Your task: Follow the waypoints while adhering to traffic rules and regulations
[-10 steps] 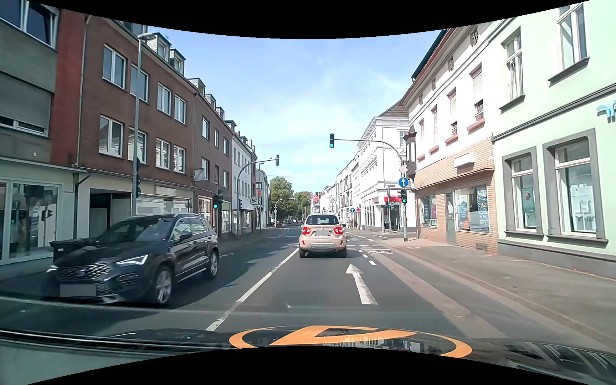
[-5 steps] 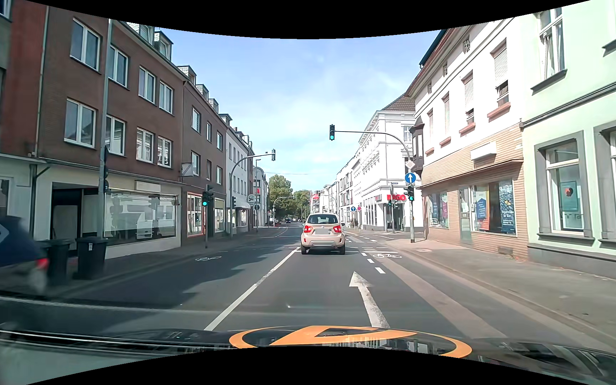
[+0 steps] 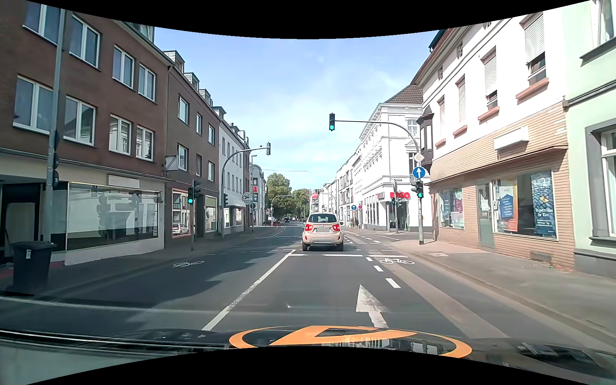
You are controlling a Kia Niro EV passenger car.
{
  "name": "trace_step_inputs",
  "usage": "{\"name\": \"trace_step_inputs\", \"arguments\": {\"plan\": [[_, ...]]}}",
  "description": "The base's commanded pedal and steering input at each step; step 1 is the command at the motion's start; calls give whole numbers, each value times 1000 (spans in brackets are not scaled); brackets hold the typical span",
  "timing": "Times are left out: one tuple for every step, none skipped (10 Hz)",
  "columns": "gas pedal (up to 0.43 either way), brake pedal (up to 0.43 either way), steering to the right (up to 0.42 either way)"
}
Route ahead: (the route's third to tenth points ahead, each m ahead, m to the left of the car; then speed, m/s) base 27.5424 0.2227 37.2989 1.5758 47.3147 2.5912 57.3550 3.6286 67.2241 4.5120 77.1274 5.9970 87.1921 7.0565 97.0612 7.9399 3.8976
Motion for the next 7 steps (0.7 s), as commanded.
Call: {"name": "trace_step_inputs", "arguments": {"plan": [[98, 0, 2], [98, 0, 2], [98, 0, 2], [87, 0, 1], [87, 0, 1], [98, 0, 0], [98, 0, 0]]}}
